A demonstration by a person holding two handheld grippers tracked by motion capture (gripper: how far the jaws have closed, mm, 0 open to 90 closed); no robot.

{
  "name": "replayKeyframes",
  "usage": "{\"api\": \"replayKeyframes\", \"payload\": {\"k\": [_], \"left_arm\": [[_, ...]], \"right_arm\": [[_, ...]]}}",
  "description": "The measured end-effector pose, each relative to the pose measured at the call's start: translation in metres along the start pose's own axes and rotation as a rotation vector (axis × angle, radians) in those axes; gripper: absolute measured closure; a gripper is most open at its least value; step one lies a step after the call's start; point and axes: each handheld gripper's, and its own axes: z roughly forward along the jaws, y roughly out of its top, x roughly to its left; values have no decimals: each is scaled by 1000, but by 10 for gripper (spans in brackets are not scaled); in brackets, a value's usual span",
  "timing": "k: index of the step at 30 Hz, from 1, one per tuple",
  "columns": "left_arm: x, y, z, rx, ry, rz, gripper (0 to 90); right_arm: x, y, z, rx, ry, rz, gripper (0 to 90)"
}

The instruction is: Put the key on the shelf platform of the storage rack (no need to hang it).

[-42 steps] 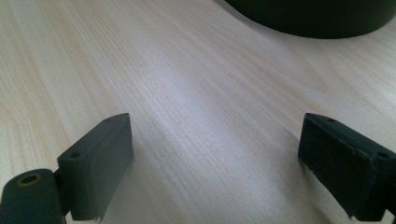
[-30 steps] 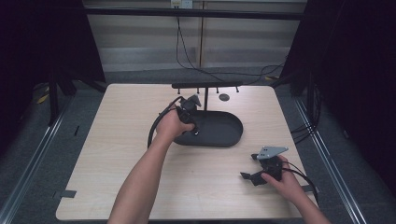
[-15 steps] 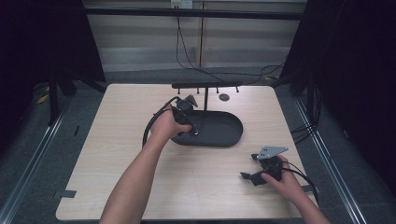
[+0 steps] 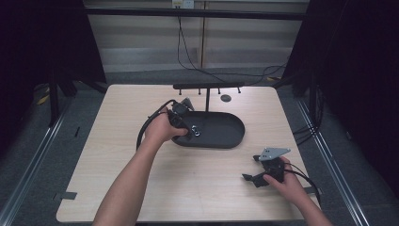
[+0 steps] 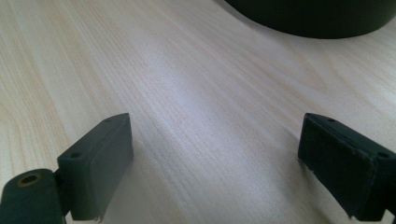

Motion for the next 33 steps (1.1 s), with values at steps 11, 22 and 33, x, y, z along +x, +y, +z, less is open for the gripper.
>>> {"api": "replayKeyframes", "payload": {"k": [11, 22, 33], "left_arm": [[3, -16, -10, -23, -5, -13, 280], [8, -35, -16, -25, 1, -28, 280], [17, -54, -19, -34, -4, -48, 283]], "right_arm": [[0, 0, 0, 0, 0, -1, 98], [0, 0, 0, 0, 0, 0, 98], [0, 0, 0, 2, 0, 3, 97]]}}
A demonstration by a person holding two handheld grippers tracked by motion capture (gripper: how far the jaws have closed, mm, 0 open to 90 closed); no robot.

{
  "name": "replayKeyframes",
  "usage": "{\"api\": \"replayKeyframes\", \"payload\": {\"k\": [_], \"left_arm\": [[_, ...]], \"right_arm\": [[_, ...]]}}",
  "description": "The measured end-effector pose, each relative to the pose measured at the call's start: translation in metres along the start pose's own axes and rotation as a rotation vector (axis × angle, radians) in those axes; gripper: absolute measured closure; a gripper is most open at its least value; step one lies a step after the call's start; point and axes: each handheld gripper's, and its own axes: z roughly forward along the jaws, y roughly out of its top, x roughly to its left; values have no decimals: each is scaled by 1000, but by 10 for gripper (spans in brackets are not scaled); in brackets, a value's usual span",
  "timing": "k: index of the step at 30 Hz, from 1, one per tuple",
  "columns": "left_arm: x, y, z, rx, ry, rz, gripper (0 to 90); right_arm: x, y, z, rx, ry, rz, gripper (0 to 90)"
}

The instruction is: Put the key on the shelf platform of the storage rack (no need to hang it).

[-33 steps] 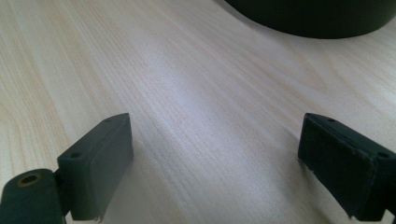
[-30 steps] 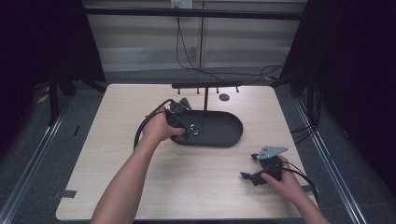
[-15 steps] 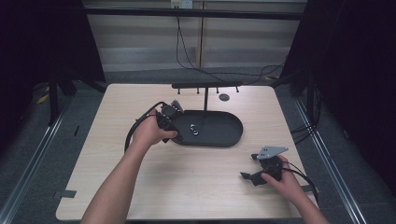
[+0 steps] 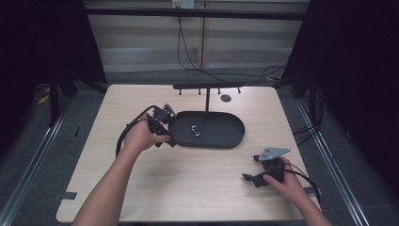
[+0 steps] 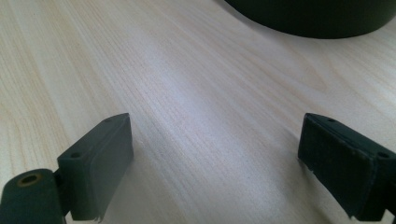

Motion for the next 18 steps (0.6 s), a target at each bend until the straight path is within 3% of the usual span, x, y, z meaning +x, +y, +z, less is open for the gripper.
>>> {"api": "replayKeyframes", "payload": {"k": [18], "left_arm": [[8, -27, -4, -17, -1, -8, 283]], "right_arm": [[0, 0, 0, 1, 1, -2, 97]]}}
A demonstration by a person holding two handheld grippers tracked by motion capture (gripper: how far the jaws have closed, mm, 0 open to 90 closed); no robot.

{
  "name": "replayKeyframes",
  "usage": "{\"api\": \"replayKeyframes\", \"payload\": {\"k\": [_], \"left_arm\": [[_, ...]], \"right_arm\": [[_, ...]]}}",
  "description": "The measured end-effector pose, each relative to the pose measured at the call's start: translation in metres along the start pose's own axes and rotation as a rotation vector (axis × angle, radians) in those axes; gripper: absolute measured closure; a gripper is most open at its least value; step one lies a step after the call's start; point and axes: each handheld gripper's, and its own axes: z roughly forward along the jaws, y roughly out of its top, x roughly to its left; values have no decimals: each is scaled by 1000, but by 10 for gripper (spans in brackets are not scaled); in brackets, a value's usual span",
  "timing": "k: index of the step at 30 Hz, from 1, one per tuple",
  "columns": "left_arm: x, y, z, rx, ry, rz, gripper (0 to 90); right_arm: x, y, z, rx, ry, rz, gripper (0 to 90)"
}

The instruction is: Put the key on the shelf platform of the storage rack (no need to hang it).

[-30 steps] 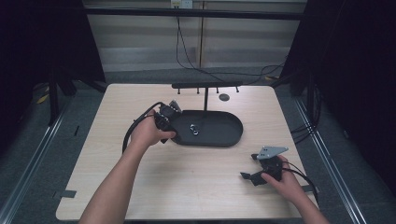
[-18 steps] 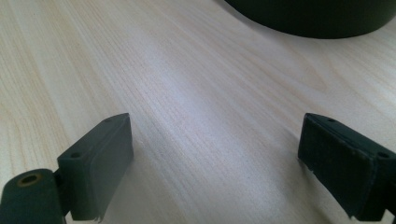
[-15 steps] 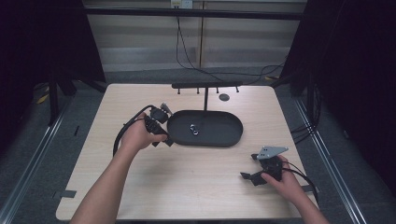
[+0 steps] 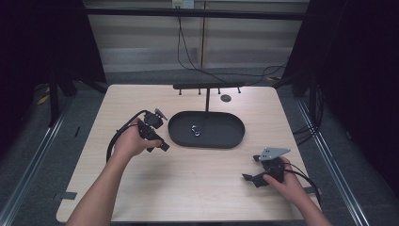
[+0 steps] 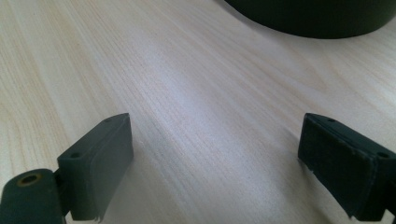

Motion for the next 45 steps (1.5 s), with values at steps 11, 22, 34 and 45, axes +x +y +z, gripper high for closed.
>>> {"api": "replayKeyframes", "payload": {"k": [11, 22, 34, 45], "left_arm": [[2, -19, 6, -2, -10, -2, 283], [5, -42, 20, -8, -15, -8, 280], [0, -60, 30, -7, -5, 10, 277], [-5, -72, 39, -16, -6, 47, 260]], "right_arm": [[0, 0, 0, 0, 0, 0, 97], [0, 0, 0, 0, 0, 0, 97], [0, 0, 0, 0, 0, 0, 97], [0, 0, 0, 0, 0, 0, 97]]}}
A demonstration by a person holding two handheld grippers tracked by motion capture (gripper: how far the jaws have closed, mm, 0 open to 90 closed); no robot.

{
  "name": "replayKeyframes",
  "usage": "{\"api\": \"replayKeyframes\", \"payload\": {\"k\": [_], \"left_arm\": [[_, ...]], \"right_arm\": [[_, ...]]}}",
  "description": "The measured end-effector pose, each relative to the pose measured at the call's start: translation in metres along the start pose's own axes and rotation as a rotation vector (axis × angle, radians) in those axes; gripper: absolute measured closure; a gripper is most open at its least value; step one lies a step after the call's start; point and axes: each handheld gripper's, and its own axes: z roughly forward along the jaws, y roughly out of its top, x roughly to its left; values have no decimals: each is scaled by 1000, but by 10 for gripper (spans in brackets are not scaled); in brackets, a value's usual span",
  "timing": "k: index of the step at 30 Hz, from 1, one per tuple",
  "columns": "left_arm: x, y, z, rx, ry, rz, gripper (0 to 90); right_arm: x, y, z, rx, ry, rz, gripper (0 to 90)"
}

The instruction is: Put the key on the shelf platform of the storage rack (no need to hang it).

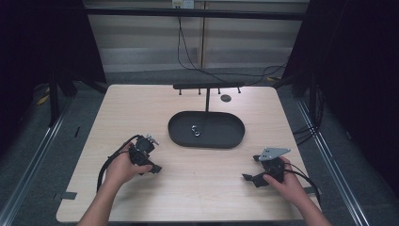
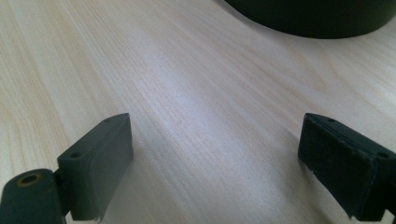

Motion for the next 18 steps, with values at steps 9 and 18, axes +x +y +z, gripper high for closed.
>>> {"api": "replayKeyframes", "payload": {"k": [9, 18], "left_arm": [[-2, -9, 1, -26, 21, 7, 257], [-6, -16, 4, -68, 51, 42, 216]], "right_arm": [[0, 0, 0, 0, 0, 0, 97], [0, 0, 0, 0, 0, 0, 97]]}}
